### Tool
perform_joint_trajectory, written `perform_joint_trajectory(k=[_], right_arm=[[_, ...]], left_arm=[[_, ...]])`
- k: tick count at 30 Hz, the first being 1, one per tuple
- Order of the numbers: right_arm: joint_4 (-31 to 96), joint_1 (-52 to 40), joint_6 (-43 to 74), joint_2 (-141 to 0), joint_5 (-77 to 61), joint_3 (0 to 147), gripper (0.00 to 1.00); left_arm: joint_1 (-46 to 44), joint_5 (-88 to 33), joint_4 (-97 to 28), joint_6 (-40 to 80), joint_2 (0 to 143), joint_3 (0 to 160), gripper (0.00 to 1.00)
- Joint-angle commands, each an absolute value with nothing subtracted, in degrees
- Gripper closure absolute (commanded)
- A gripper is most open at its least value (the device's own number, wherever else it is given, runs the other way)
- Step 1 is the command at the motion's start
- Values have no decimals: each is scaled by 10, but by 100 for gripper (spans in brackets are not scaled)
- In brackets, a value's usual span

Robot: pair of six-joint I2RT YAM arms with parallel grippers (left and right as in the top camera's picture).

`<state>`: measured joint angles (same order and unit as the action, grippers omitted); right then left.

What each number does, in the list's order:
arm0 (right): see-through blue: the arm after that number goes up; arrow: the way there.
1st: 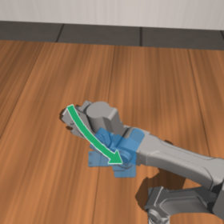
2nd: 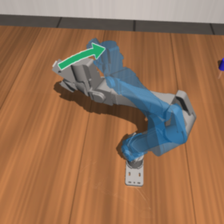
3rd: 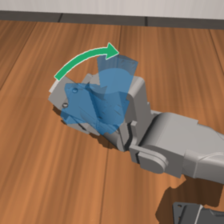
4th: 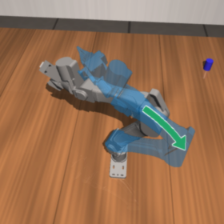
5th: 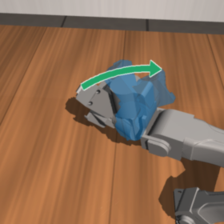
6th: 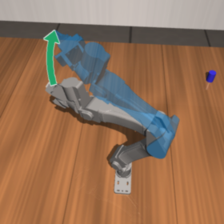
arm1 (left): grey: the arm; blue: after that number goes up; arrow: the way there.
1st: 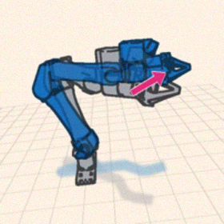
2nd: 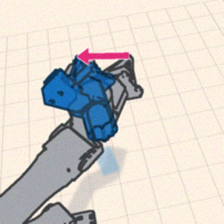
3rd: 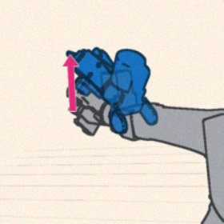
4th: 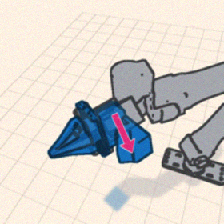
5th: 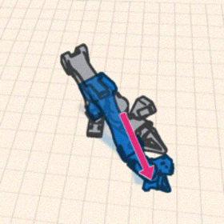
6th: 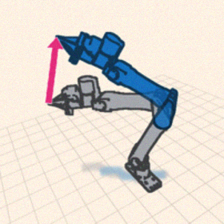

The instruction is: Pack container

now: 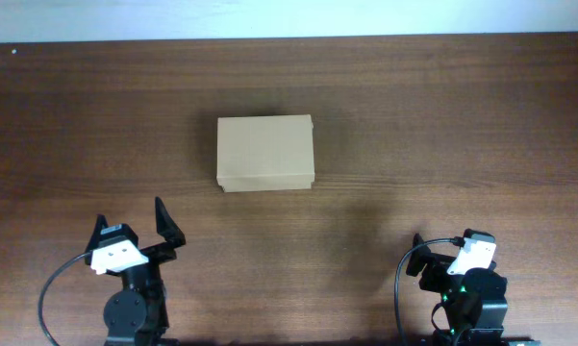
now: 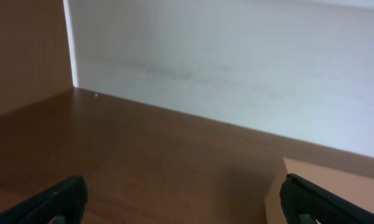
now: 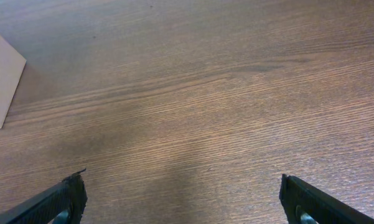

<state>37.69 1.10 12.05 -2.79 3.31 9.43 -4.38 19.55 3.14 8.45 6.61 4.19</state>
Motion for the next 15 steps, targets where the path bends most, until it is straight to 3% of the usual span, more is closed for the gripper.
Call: perform_joint_trajectory(k=[1,15], right_arm=[[377,15,125,-21,30,90,1],[377,15,125,-21,30,90,1]], left_arm=[[-36,198,34,85,48,14,0],[-36,197,-31,85,44,5,0]])
